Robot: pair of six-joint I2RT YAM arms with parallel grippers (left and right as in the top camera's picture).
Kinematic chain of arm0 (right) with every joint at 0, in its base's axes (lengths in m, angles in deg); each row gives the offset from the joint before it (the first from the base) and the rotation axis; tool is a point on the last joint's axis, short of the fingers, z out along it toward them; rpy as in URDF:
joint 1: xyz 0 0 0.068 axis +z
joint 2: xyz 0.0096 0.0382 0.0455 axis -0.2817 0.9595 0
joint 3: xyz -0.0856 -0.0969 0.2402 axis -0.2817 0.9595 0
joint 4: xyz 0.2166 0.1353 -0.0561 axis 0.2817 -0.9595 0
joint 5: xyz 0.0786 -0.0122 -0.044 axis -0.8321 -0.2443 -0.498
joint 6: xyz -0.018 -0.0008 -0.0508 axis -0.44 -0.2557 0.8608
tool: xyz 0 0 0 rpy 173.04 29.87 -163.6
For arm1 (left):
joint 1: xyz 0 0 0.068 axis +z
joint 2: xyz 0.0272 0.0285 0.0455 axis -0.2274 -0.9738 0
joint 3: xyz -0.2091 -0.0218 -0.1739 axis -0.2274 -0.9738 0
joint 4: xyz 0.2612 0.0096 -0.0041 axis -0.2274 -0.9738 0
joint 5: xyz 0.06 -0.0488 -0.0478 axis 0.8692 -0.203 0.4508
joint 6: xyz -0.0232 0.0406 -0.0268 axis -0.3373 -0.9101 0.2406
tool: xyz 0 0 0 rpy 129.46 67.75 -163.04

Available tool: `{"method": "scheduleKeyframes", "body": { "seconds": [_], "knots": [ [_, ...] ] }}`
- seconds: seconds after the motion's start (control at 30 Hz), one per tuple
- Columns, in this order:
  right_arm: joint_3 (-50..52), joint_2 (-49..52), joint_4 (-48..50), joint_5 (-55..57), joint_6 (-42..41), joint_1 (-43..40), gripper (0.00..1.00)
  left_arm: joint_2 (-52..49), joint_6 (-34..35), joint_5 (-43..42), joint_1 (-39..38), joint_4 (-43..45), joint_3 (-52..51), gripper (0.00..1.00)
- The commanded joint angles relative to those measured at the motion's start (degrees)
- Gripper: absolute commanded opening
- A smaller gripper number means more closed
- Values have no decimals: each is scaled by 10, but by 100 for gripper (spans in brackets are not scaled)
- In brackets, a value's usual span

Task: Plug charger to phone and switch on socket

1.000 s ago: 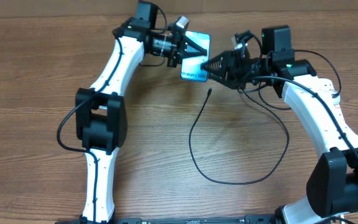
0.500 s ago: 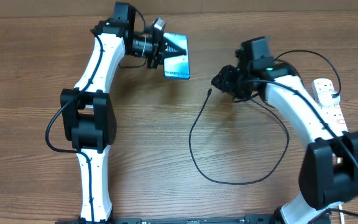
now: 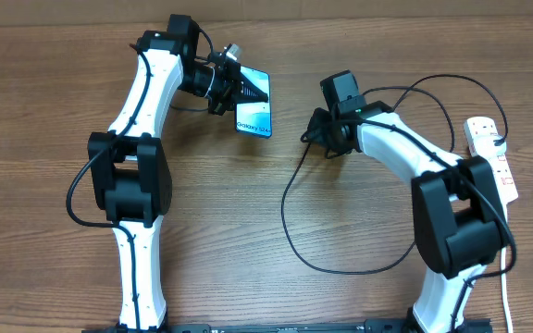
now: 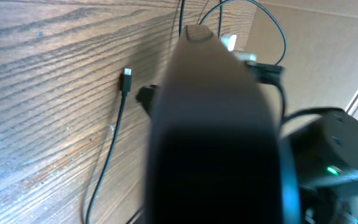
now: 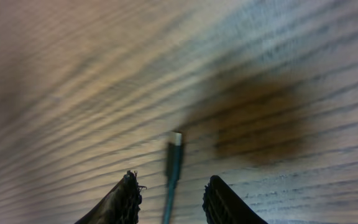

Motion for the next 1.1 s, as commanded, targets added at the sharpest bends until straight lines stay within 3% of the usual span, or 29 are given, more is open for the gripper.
{"method": "scheduleKeyframes", "body": {
  "seconds": [0.0,1.07],
  "knots": [
    [3,16,-4,11,-25,4,34,23,-29,-9,1,-2,14,4],
    [3,30,12,58,-27,32,30,23,-33,-9,1,-3,14,4]
  ]
}}
